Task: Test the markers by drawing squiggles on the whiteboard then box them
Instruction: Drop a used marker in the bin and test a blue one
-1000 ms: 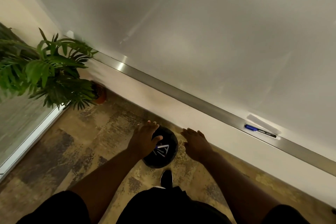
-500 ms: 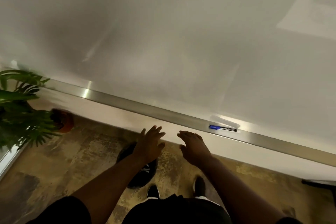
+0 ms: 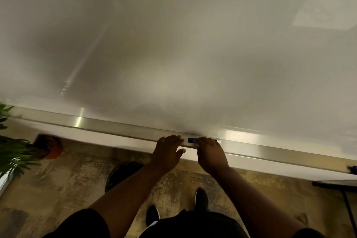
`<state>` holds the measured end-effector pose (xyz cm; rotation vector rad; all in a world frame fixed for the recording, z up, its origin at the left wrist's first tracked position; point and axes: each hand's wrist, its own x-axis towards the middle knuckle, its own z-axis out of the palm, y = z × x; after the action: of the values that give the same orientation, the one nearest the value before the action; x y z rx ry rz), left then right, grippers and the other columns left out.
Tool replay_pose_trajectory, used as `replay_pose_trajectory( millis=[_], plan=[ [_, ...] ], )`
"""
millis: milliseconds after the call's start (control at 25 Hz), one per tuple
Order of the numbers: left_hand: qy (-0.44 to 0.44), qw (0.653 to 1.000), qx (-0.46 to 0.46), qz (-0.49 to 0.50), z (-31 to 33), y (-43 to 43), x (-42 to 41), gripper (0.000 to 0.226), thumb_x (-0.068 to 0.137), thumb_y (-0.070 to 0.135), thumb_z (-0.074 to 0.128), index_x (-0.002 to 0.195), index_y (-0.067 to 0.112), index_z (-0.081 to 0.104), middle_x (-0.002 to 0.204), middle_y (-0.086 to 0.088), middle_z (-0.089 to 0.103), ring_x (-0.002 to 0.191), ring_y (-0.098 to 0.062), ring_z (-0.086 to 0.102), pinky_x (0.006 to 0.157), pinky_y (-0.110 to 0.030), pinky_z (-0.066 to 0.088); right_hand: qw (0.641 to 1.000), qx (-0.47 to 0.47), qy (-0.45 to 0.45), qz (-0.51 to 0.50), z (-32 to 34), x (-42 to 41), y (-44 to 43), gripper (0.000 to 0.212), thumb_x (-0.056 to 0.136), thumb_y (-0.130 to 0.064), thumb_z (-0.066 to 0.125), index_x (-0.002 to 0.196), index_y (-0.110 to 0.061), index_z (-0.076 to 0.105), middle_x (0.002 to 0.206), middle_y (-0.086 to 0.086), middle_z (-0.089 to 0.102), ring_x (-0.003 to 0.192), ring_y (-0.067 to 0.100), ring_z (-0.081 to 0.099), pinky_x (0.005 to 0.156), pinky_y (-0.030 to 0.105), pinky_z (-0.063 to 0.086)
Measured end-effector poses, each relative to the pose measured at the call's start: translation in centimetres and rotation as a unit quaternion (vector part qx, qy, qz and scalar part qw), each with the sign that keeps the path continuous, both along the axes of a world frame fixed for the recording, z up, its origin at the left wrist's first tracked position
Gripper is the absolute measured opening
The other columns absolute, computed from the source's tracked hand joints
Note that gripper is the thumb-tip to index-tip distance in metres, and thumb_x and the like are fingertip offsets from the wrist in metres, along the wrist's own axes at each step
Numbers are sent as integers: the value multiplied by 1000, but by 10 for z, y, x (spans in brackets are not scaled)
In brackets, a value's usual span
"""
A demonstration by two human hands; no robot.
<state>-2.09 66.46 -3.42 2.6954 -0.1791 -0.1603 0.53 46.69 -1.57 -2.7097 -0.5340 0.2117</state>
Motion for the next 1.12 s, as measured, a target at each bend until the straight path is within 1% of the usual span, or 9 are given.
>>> replay_pose_trajectory(
  millis=[80,160,320,520,680,800,880,960,1120],
  plan=[
    [-20,1000,3,2,-4,-16,16,29,92,35,63,119,24,66,131,5,62,126,-17,54,104,-43,42,999,-16,-15,-25,-4,14,-19,31,85,-10,67,115,-17,69,112,0,70,94,23,65,78,35,54],
    [-10,999,32,7,-6,-32,27,32,94,33,60,124,22,65,128,3,65,119,-21,58,96,-40,44,999,-45,-6,-28,-10,22,-34,29,83,-13,71,112,-18,70,111,1,70,95,23,65,75,35,54],
    [37,994,106,4,-13,-62,35,35,99,35,49,131,25,58,124,2,64,110,-24,58,89,-38,38,993,-116,28,2,-25,32,-62,30,88,-16,64,117,-21,68,121,0,66,113,23,57,86,36,50],
    [37,991,120,37,-16,-79,35,32,98,32,51,127,24,61,122,-1,63,107,-24,57,88,-38,40,993,-111,25,27,-30,35,-80,30,89,-18,64,118,-22,68,121,2,63,117,22,55,98,36,44],
    [37,996,59,50,-8,-89,30,32,98,36,53,126,24,63,114,-2,65,98,-25,61,85,-37,47,999,-42,27,10,-23,30,-94,35,82,-13,68,117,-21,66,119,0,61,109,20,57,94,33,48],
    [54,997,2,55,3,-97,16,29,100,40,48,117,23,65,104,0,61,83,-22,61,73,-31,49,999,45,27,9,-15,25,-108,26,85,-13,67,109,-21,64,108,-4,60,93,16,57,80,28,49],
    [52,997,-27,58,11,-106,1,33,102,41,44,116,20,65,102,-1,59,83,-20,60,72,-31,48,994,101,19,28,-7,17,-117,19,89,-25,68,107,-23,66,101,-8,62,90,13,56,76,26,48],
    [53,996,-55,53,17,-113,-14,32,102,42,44,115,20,64,103,2,59,86,-17,59,75,-30,48,991,127,8,50,-2,6,-122,21,90,-39,68,108,-27,69,99,-11,63,92,10,55,76,27,47],
    [49,989,-131,41,28,-124,-47,29,97,48,51,113,27,64,99,10,59,87,-8,57,79,-28,49,988,151,-1,38,6,-30,-129,26,90,-48,67,107,-29,72,98,-13,65,93,9,57,75,28,49]
  ],
)
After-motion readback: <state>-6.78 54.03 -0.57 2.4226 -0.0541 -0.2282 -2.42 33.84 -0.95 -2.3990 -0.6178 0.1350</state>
